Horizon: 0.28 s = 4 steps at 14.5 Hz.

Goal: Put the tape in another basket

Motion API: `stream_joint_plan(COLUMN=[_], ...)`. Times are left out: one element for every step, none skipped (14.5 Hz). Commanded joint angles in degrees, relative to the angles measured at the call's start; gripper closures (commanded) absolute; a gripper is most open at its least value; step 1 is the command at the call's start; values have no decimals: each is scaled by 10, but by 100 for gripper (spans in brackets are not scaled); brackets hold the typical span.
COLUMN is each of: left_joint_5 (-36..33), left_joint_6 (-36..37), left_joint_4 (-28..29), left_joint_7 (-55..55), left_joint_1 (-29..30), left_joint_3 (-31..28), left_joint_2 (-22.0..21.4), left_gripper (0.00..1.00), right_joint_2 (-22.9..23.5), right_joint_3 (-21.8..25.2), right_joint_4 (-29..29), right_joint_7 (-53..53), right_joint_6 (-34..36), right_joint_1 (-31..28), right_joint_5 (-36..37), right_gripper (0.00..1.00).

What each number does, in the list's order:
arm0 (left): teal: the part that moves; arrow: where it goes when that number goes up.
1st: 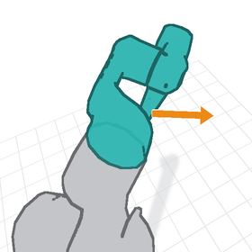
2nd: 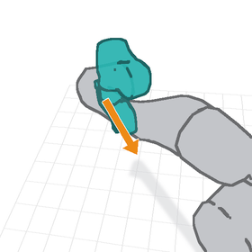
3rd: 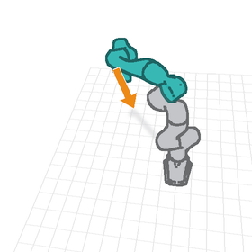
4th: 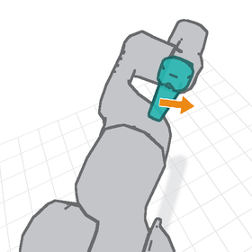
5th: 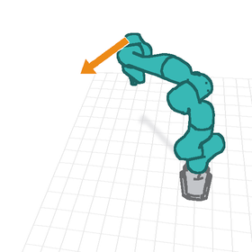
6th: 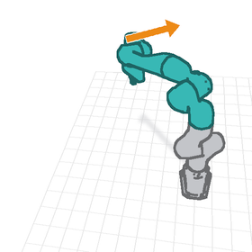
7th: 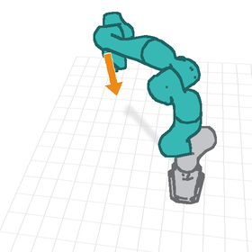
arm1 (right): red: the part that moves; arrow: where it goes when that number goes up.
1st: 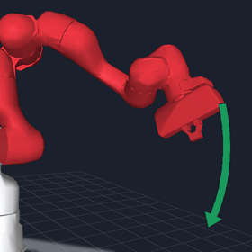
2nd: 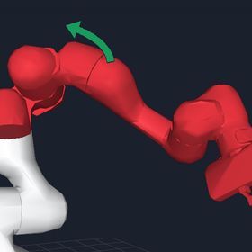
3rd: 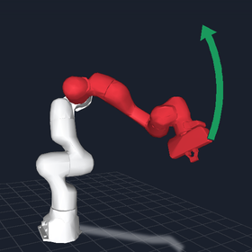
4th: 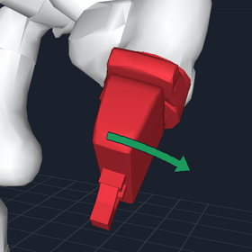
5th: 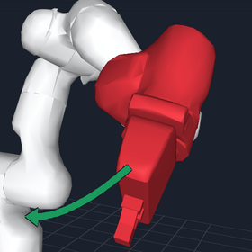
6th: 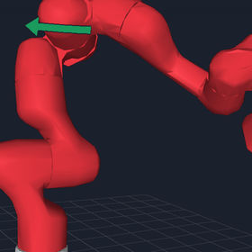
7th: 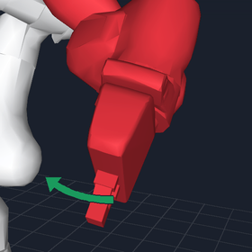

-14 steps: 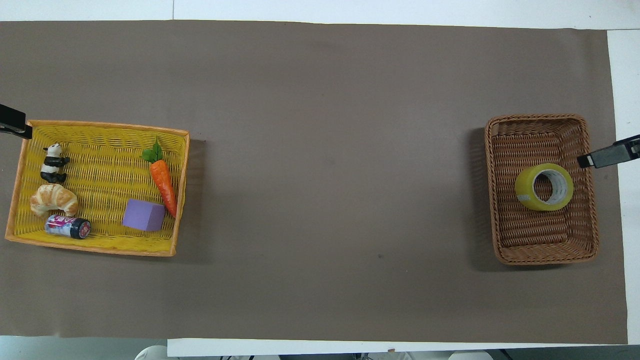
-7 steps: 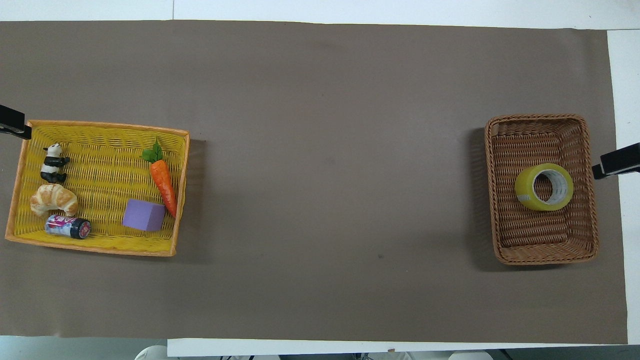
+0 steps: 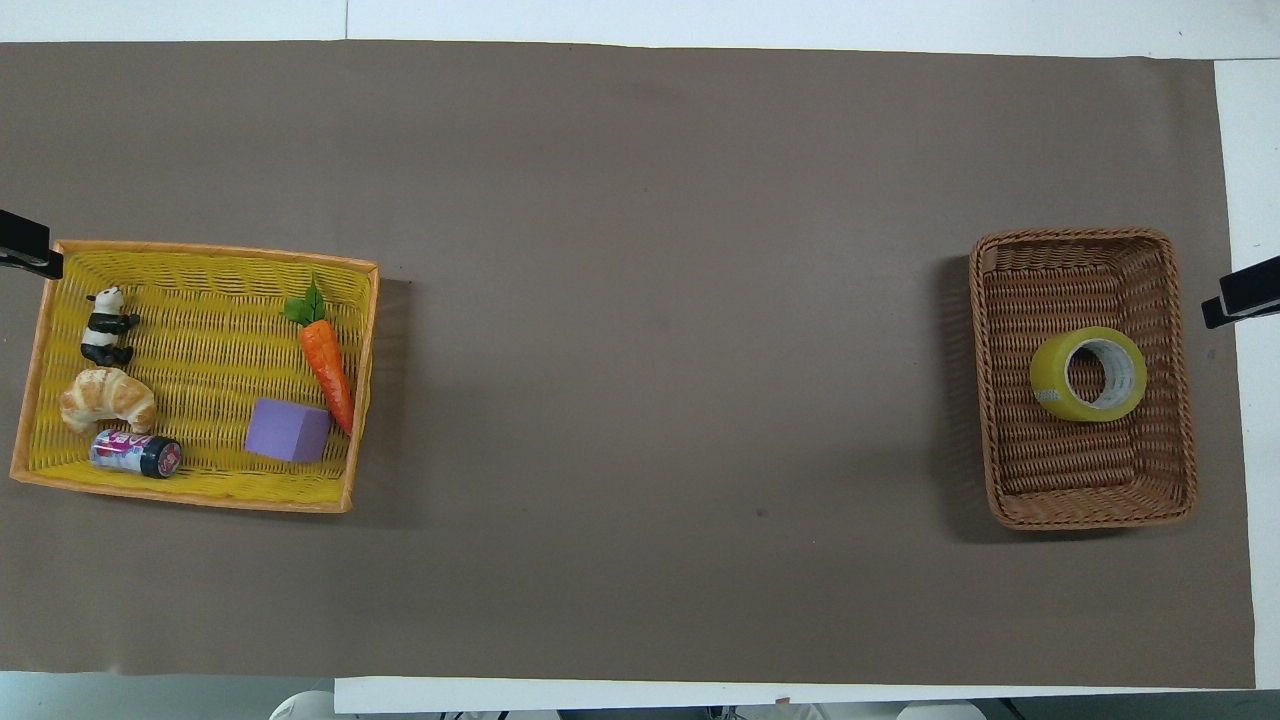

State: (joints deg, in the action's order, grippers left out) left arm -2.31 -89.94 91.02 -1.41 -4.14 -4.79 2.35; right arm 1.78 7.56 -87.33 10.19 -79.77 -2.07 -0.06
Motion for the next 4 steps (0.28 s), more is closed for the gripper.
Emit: stream_joint_plan(left_joint_5=[6, 6, 6, 6], left_joint_6=[1, 1, 1, 1], left_joint_4=[13, 13, 13, 13], left_joint_7=[-7, -6, -6, -6], left_joint_1=[0, 0, 0, 0], left_joint_3=[-2, -2, -2, -2], left_joint_2=[-12, -12, -12, -12], left_gripper=[0, 0, 0, 0], right_joint_2=[15, 13, 12, 11], right_joint_3=[19, 22, 20, 18], right_joint_4=[34, 34, 34, 34], right_joint_7=[-10, -10, -10, -10], right_joint_6=[26, 26, 25, 25], right_joint_1=[18, 20, 20, 20], right_joint_5=[9, 10, 10, 10], right_gripper=[0, 0, 0, 0])
